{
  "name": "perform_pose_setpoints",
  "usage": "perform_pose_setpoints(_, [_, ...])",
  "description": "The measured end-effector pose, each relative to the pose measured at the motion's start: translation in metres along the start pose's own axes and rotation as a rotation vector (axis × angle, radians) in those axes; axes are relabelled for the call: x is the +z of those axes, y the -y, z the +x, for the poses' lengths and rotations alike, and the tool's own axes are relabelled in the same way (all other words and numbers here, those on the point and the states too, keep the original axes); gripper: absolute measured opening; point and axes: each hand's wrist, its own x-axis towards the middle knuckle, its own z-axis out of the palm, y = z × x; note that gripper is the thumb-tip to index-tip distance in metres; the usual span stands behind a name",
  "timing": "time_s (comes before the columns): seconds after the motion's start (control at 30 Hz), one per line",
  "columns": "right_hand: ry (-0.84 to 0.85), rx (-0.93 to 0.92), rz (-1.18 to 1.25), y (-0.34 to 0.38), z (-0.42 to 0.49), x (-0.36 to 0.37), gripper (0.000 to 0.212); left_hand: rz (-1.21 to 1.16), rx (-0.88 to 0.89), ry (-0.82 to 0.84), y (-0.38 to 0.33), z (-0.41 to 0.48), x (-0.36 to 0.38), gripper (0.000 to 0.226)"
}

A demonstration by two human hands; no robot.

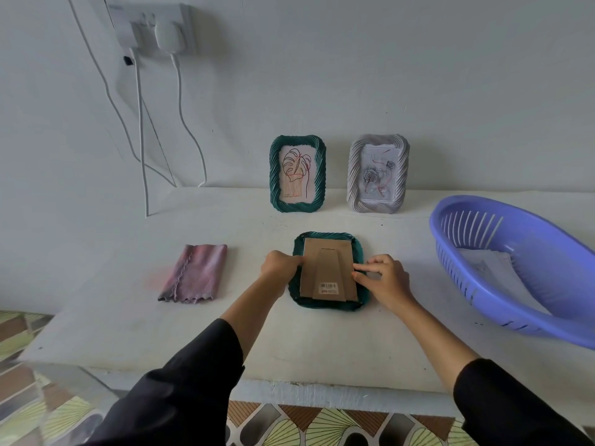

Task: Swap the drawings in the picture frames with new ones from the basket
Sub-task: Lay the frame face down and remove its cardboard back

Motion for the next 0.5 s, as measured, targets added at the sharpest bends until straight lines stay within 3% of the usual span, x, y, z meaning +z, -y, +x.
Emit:
perform_pose_setpoints(0.27, [0.003,-0.032,0.012,0.0005,-0.0029,-0.0011,0.025,0.050,-0.019,0.055,-0.0040,-0.0013,-0.0004,0.036])
perform_pose_setpoints(0.5, [0.004,-0.029,0.021,0.0007,-0.0039,-0.0015,0.025,0.158,-0.012,0.135,-0.0064,-0.0025,0.0005,0.052])
